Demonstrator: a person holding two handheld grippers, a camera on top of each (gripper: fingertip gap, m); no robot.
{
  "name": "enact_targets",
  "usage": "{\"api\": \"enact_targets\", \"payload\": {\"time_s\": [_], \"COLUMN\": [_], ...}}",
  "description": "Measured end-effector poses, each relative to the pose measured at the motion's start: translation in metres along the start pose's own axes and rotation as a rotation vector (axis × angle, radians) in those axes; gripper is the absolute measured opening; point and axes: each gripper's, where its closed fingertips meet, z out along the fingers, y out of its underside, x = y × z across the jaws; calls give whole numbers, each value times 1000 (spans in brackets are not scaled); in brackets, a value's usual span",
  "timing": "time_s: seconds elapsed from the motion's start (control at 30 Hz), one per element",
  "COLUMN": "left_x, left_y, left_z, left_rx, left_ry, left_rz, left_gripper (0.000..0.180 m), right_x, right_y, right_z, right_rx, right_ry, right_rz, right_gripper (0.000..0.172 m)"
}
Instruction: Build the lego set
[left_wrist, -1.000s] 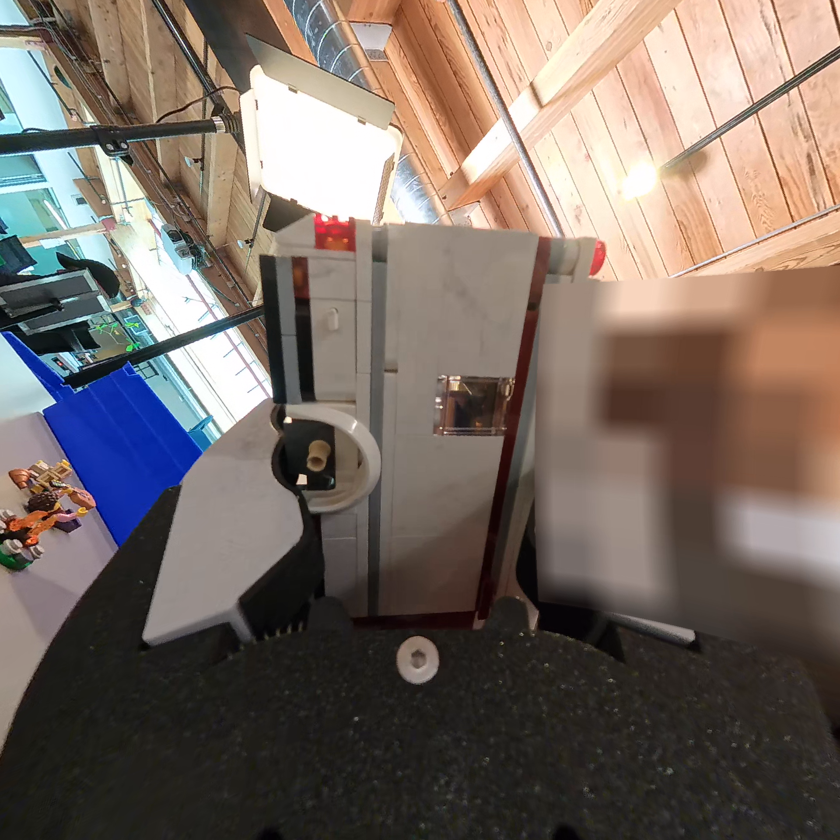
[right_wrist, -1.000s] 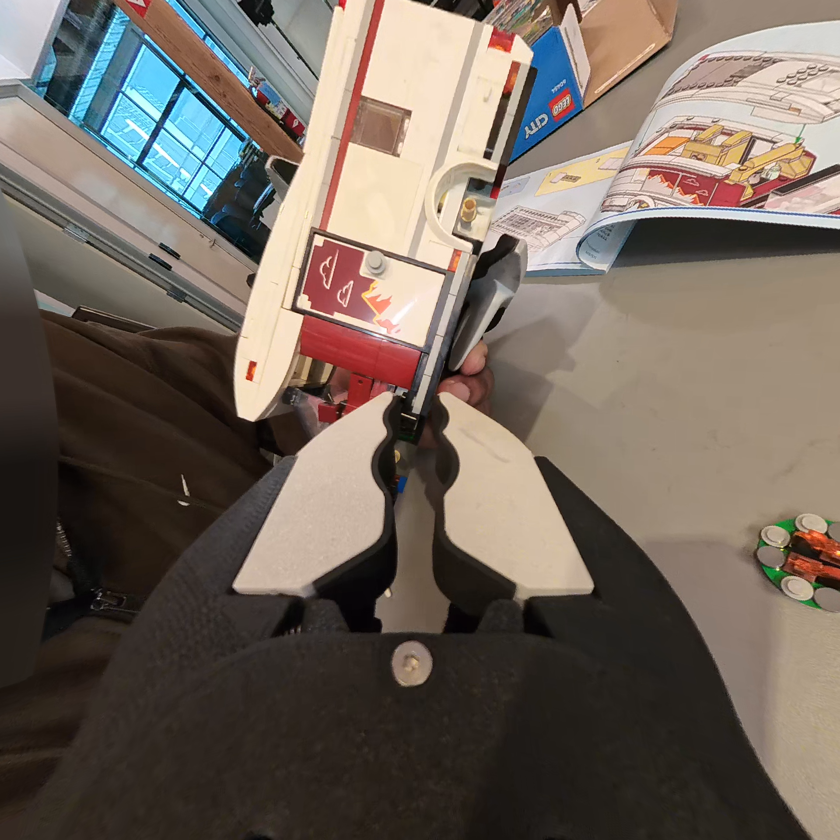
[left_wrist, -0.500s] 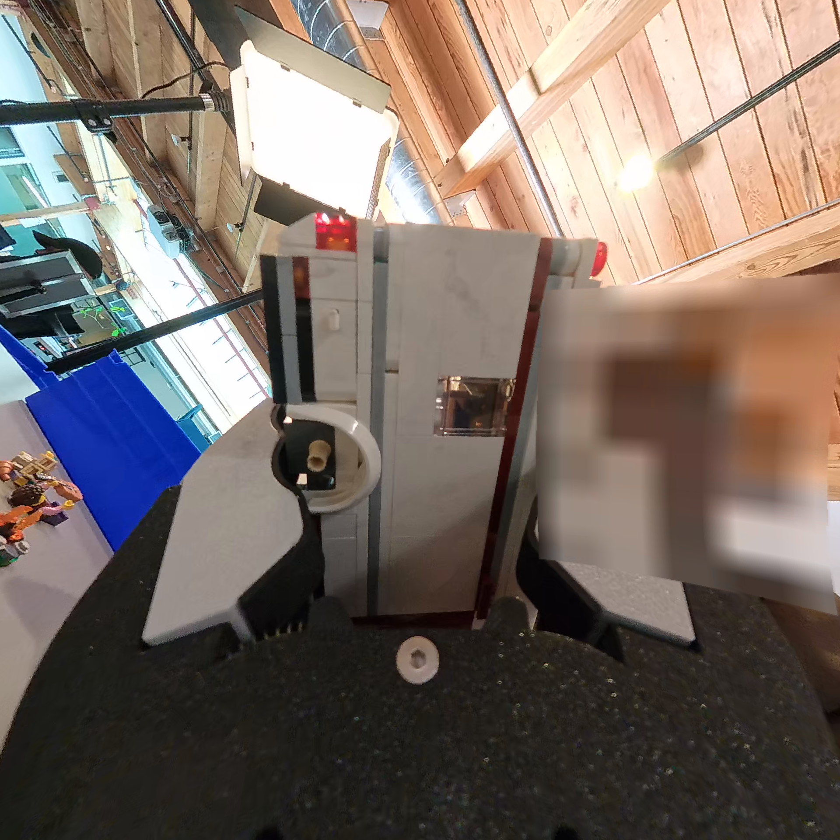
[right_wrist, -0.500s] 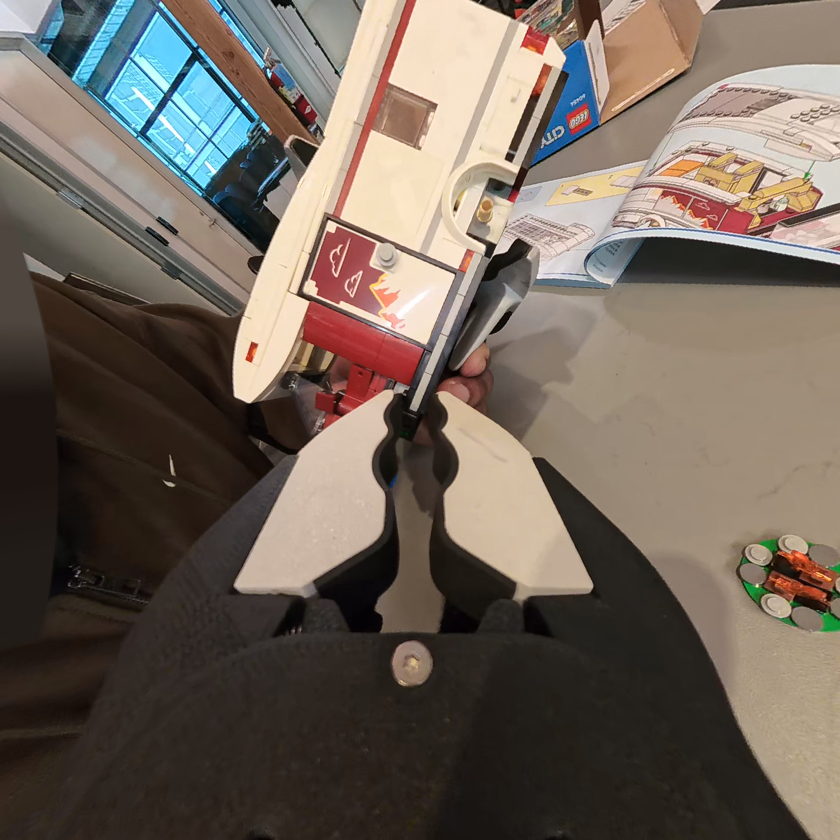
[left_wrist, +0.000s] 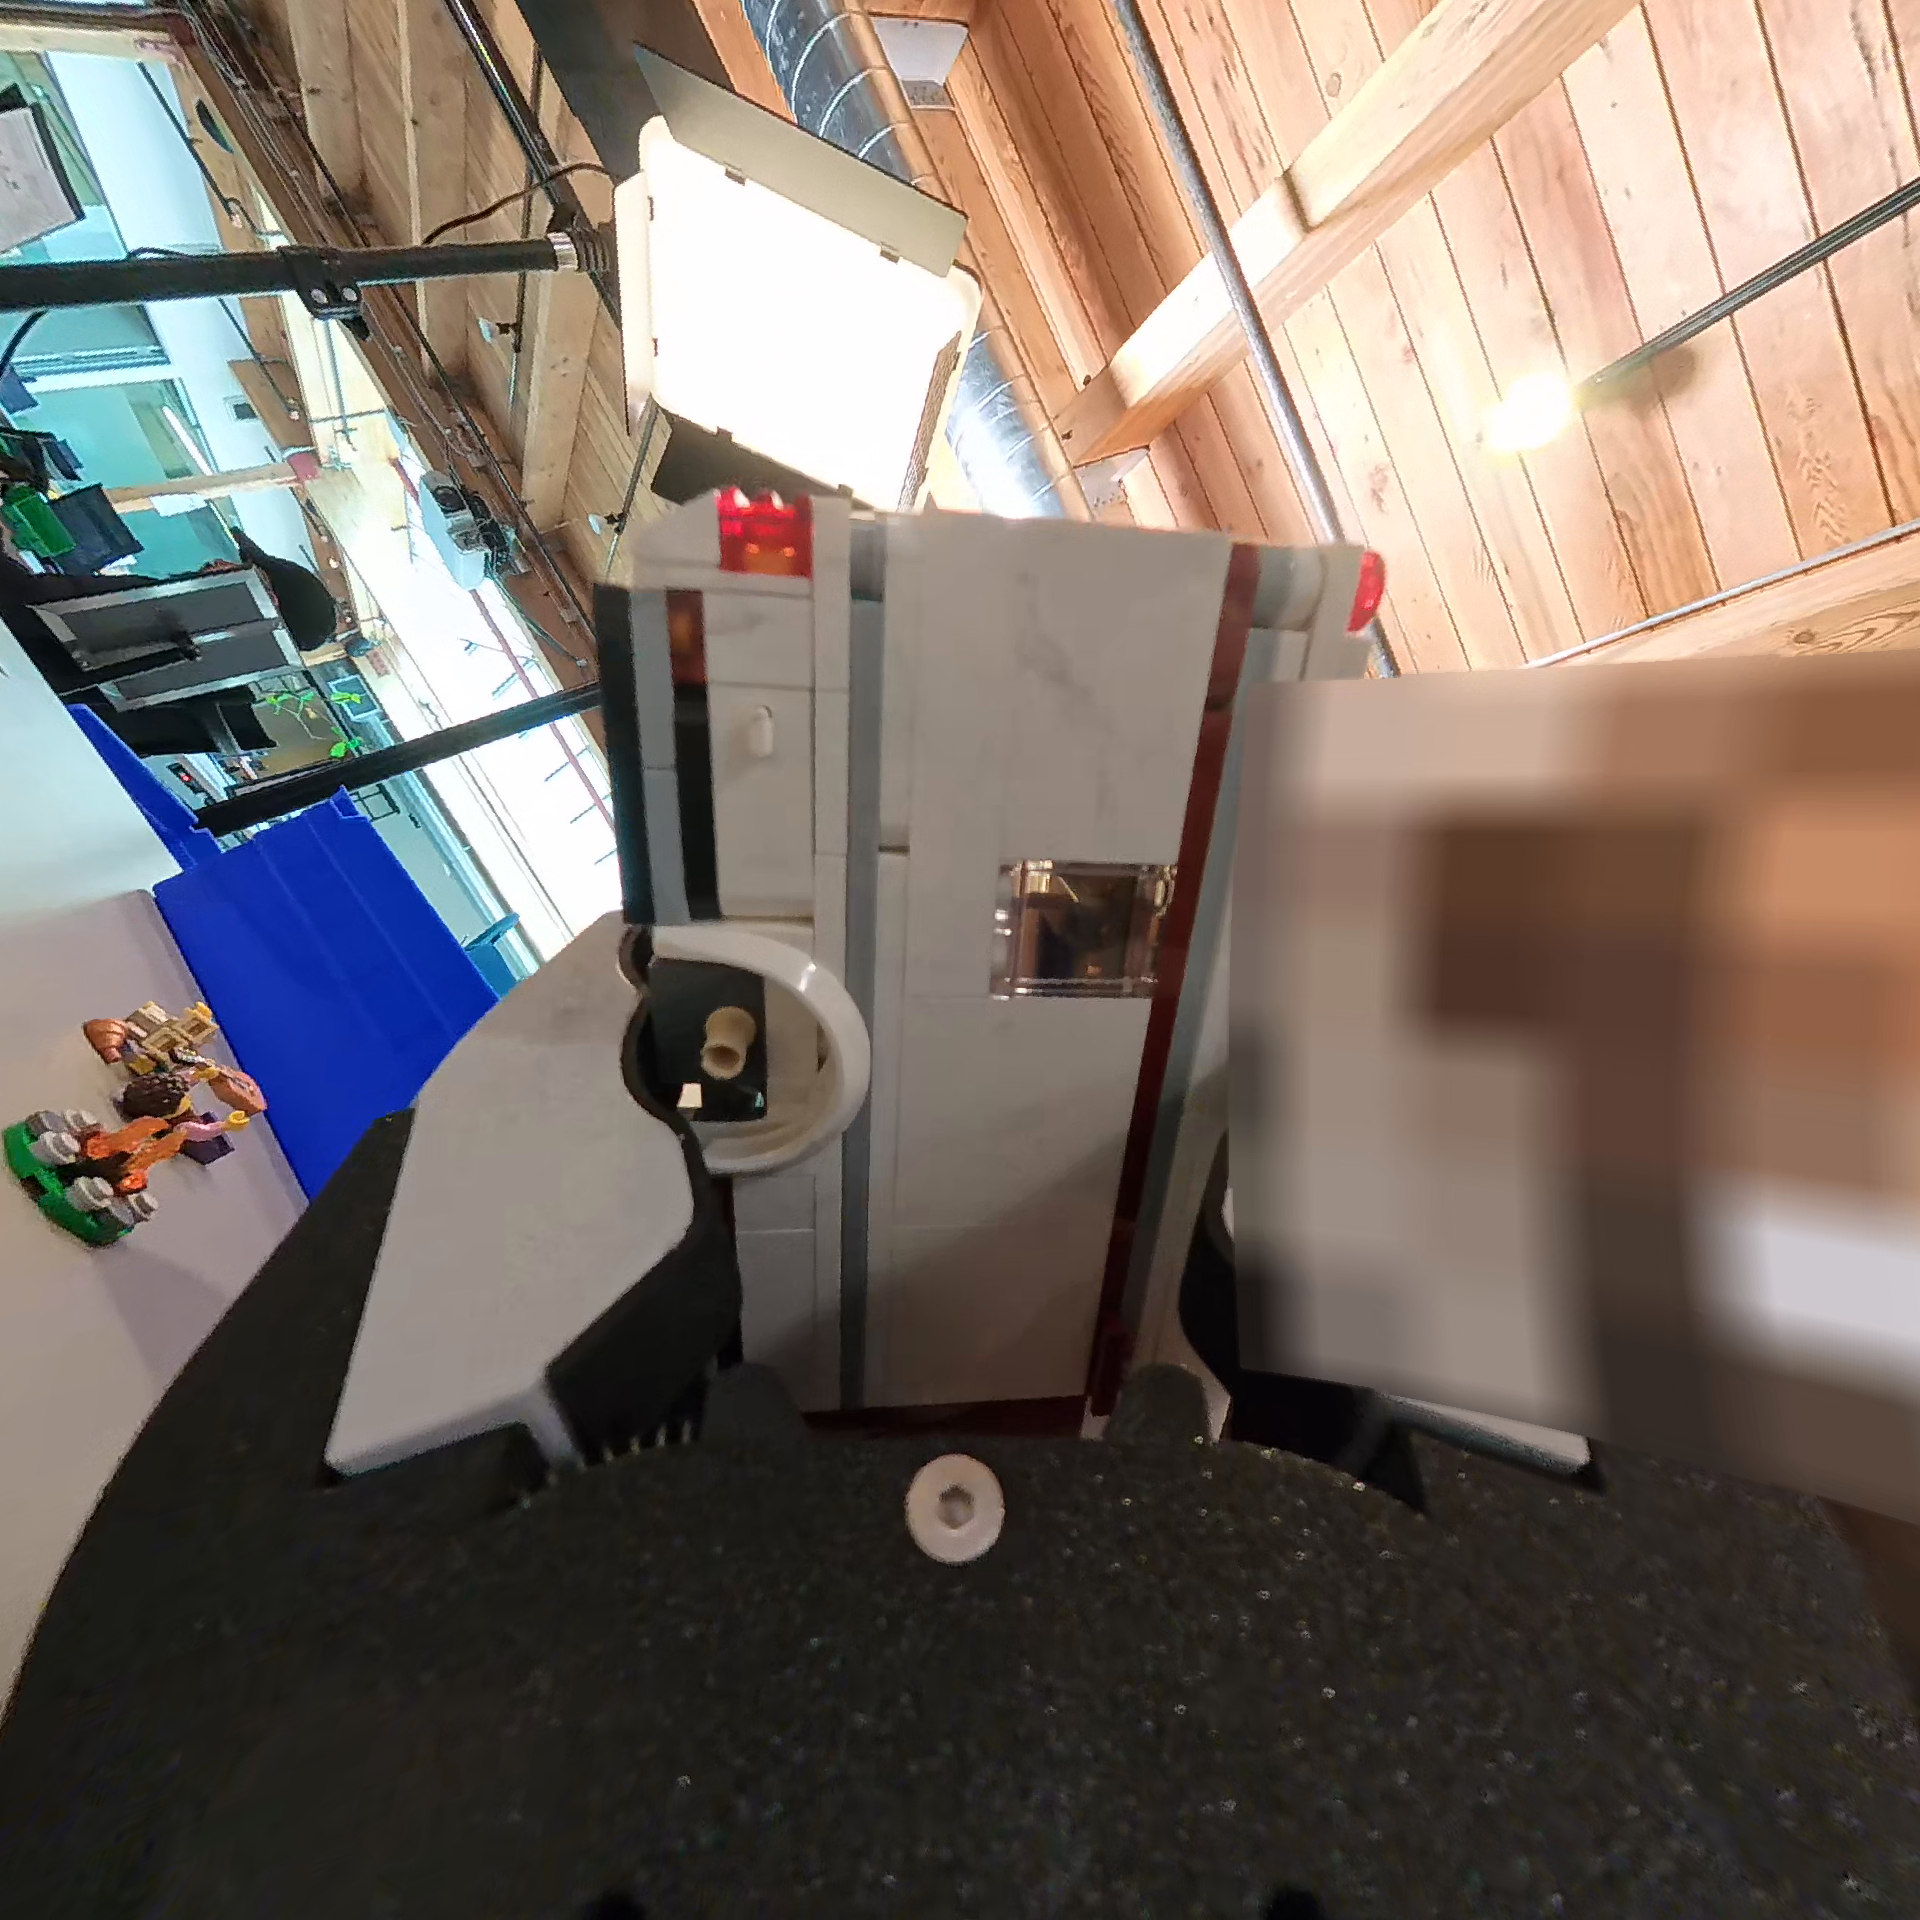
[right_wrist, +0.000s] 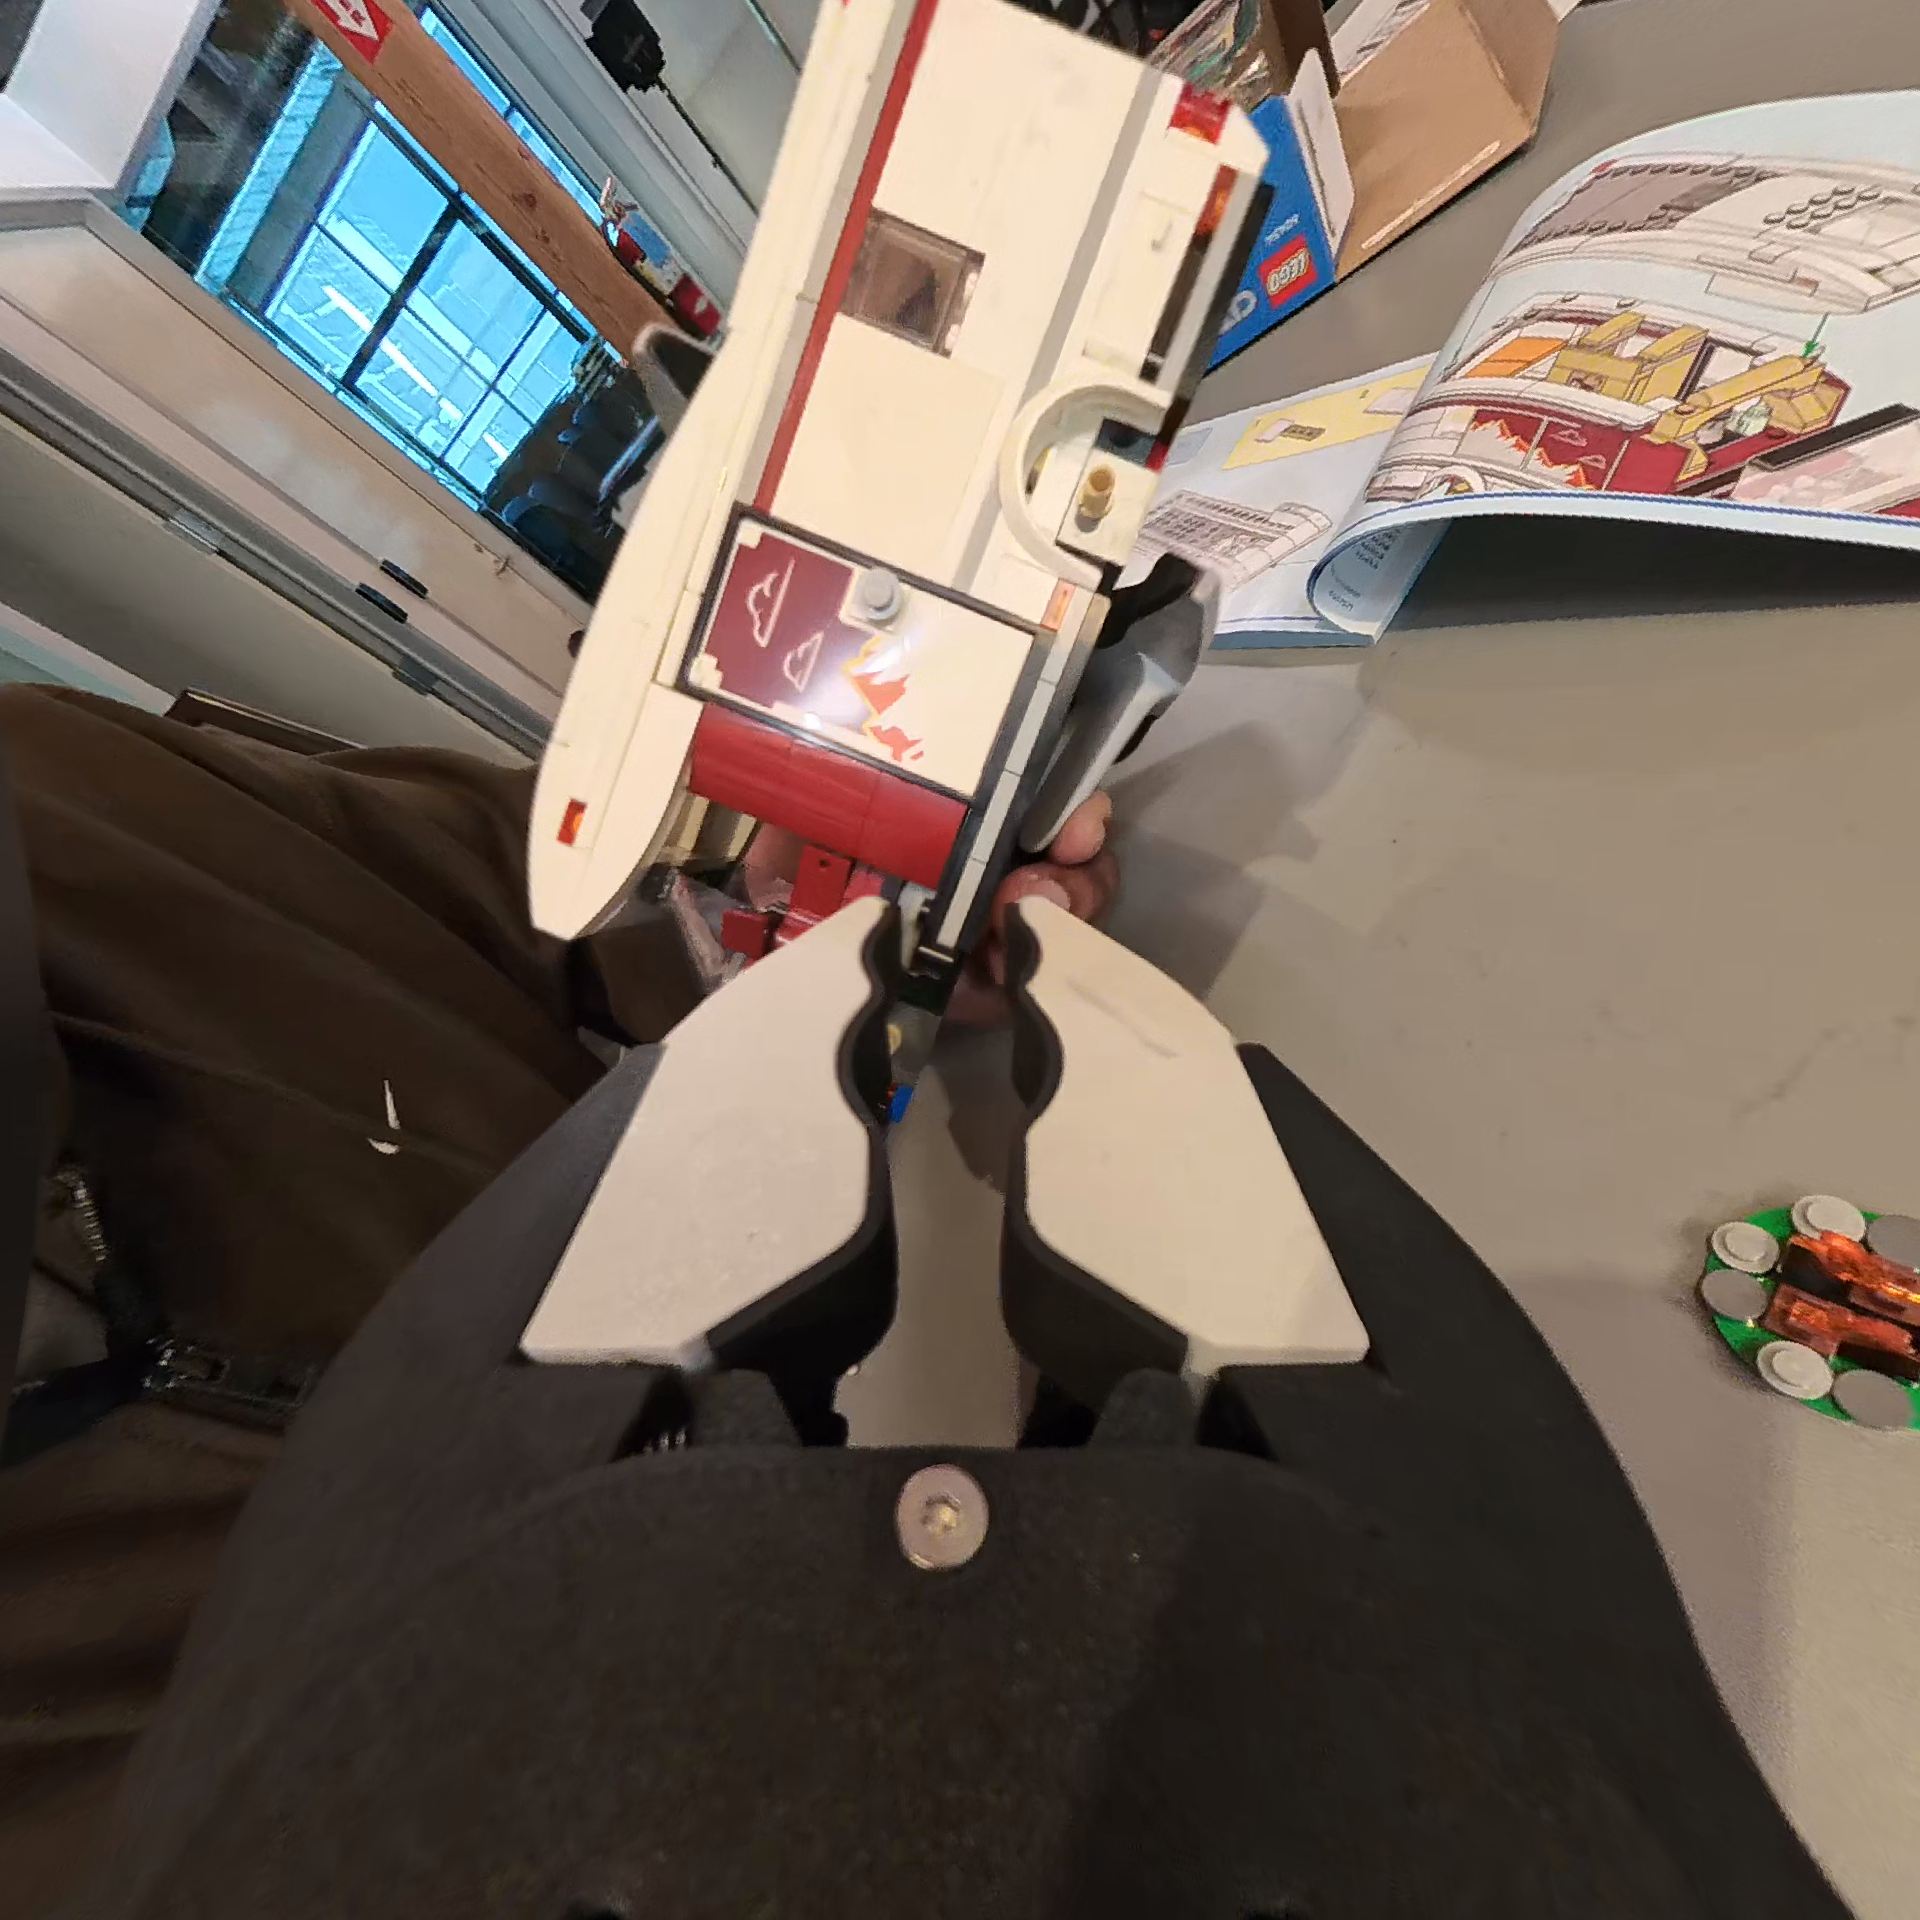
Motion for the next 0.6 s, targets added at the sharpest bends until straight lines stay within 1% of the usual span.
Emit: {"api": "enact_targets", "payload": {"time_s": [0.1, 0.33, 0.5, 0.57, 0.6], "left_x": [1, -1, -6, -8, -10], "left_y": [2, 3, -4, -9, -11], "left_z": [1, 1, 0, -3, -4], "left_rx": [-14, -41, -7, 8, 14], "left_ry": [-2, -30, -42, -60, -74], "left_rz": [11, 53, -9, -11, -4], "left_gripper": [109, 109, 109, 109, 109], "right_x": [-1, 3, 4, 4, 4], "right_y": [1, 5, 1, -1, -2], "right_z": [0, 3, 1, -2, -5], "right_rx": [-1, -5, 32, 37, 38], "right_ry": [-27, -6, -21, -10, 0], "right_rz": [9, -34, -10, -22, -40], "right_gripper": [13, 12, 13, 29, 31]}}
